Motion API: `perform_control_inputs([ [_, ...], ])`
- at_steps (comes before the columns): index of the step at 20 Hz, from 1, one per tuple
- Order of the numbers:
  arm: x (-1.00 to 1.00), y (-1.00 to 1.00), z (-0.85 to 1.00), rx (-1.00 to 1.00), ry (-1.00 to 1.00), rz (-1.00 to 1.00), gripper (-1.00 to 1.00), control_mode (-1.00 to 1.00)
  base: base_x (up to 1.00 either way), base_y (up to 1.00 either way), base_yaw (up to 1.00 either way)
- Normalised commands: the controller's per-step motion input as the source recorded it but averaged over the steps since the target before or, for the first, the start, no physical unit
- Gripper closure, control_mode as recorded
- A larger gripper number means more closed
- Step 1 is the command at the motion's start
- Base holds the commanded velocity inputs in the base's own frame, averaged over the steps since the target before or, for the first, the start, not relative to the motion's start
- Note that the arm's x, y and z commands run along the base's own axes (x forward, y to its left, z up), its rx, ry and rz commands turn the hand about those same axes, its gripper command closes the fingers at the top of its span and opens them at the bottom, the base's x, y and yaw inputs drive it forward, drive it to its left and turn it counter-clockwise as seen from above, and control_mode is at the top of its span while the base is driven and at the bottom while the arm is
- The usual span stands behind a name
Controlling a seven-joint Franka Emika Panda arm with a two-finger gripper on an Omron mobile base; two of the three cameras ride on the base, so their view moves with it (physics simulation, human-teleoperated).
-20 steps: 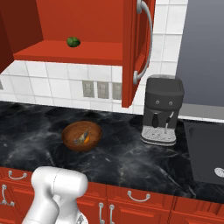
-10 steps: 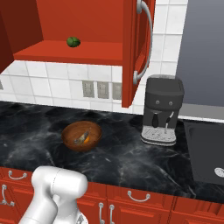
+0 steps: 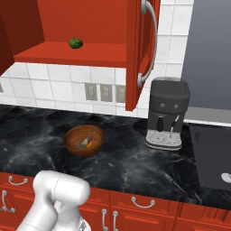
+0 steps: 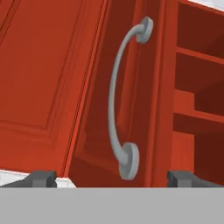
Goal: Open the cabinet. Pick the banana and tangerine from the cabinet and place them into the bowl. Then close the cabinet.
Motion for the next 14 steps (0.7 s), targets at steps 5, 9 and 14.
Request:
perform_control_inputs([
  [5, 0.39, -0.08, 0.13, 0.05, -0.03, -0.13, -1.00, -1.00, 0.00, 0.00, 0.00],
  [9, 0.23, -0.15, 0.23, 0.13, 0.01, -0.04, -1.00, -1.00, 0.00, 0.00, 0.00],
  [14, 0.29, -0.29, 0.22, 0.18, 0.07, -0.10, -1.00, -1.00, 0.00, 0.00, 0.00],
])
